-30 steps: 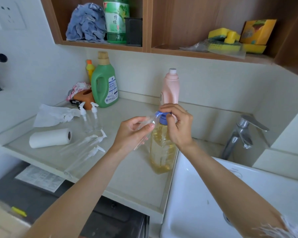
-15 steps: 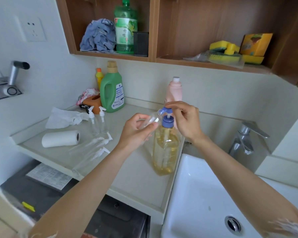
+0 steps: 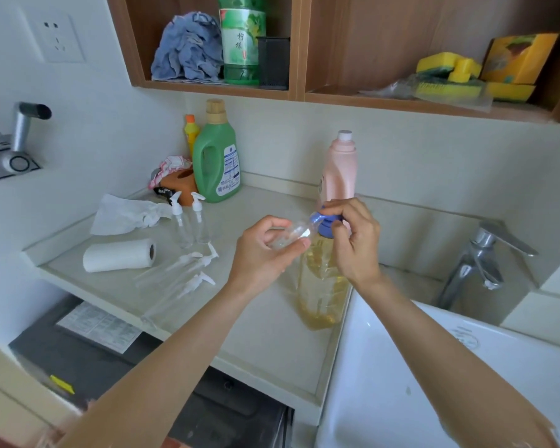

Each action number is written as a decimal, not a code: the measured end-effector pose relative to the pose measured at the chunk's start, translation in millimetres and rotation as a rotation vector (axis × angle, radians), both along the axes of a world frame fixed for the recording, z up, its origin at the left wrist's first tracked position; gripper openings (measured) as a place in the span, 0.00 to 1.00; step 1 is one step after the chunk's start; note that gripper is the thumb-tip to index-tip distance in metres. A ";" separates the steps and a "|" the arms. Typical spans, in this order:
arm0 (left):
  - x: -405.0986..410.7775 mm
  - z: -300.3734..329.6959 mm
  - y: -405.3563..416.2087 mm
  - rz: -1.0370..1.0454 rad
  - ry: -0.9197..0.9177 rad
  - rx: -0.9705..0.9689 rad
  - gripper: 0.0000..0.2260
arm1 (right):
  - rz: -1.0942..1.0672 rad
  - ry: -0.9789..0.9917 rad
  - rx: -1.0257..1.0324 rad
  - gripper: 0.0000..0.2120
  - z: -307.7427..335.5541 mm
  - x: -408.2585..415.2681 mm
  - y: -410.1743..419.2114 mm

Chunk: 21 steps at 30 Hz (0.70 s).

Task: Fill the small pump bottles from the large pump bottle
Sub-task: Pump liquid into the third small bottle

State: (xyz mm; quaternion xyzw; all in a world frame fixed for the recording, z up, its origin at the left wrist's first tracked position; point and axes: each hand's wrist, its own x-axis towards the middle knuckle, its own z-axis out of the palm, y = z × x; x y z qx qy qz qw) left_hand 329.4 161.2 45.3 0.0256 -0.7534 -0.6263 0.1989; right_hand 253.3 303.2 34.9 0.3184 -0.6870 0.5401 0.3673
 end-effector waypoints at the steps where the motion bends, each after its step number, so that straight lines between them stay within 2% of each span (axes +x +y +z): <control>1: 1.2 0.8 0.6 -0.003 -0.009 0.001 0.11 | 0.007 -0.018 0.019 0.16 1.8 1.9 1.8; 9: 0.1 9.9 2.1 0.013 -0.011 -0.025 0.12 | 0.077 -0.081 0.156 0.17 34.6 2.3 22.0; 15: 4.3 12.2 -0.2 -0.010 0.058 -0.037 0.13 | 0.041 0.007 0.233 0.15 38.3 -7.5 18.9; 21: 3.9 11.5 -5.7 0.003 0.066 -0.046 0.16 | -0.013 0.062 -0.007 0.16 11.8 -3.7 0.9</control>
